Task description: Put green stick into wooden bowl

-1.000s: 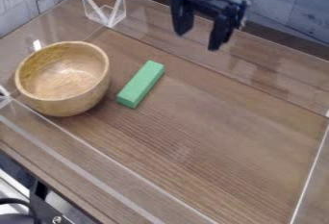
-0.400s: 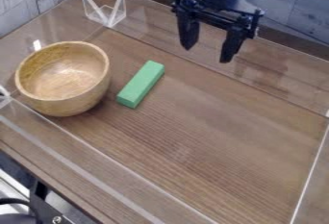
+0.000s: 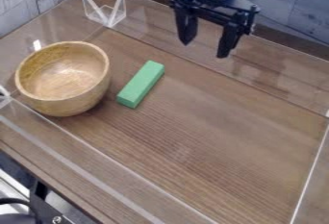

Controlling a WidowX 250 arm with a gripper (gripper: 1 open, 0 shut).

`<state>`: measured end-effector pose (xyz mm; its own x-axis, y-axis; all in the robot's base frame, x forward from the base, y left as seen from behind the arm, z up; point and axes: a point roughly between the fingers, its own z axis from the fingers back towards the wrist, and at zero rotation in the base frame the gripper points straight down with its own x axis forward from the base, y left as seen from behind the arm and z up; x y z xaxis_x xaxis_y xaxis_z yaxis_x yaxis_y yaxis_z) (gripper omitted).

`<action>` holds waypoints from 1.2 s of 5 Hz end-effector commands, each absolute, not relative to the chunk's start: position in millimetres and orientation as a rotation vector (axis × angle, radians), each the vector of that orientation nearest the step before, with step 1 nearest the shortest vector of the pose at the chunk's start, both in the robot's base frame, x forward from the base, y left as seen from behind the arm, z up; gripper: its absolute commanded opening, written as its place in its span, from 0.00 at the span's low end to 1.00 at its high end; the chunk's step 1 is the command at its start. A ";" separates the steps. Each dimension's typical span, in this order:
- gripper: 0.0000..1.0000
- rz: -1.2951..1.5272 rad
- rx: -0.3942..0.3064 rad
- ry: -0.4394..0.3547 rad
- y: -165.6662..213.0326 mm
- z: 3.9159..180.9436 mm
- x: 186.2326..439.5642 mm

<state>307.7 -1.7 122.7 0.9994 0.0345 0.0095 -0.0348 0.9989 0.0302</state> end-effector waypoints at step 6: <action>1.00 -0.059 -0.031 -0.106 -15.9 133.1 330.5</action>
